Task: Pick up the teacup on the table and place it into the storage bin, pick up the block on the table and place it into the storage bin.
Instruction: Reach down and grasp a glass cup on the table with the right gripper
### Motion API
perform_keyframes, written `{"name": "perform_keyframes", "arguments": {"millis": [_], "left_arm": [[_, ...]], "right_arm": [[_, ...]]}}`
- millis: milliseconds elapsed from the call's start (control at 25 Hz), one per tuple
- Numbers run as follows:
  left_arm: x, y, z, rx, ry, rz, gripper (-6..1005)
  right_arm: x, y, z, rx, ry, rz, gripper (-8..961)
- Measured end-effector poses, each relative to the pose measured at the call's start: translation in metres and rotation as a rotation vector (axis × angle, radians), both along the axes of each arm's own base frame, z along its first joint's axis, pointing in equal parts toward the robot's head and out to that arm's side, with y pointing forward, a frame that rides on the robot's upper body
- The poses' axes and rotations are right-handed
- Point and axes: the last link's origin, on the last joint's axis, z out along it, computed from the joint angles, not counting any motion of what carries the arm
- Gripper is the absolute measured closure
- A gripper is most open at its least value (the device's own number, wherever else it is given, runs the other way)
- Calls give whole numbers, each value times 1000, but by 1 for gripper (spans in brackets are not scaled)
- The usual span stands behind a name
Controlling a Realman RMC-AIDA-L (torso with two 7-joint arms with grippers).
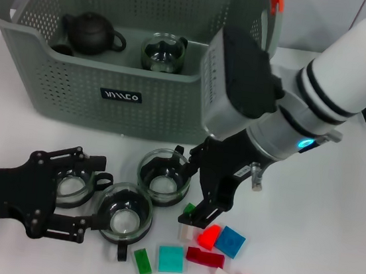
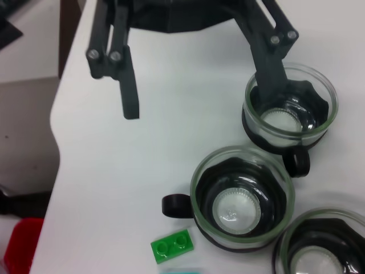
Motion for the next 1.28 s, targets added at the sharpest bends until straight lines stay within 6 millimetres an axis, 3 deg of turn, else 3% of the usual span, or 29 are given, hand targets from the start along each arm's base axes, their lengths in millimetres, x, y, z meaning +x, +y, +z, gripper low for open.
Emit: {"name": "perform_keyframes", "arguments": {"millis": [1280], "left_arm": [[0, -1, -1, 7, -12, 8, 65]], "right_arm": [[9, 1, -47, 73, -82, 152, 73]]}}
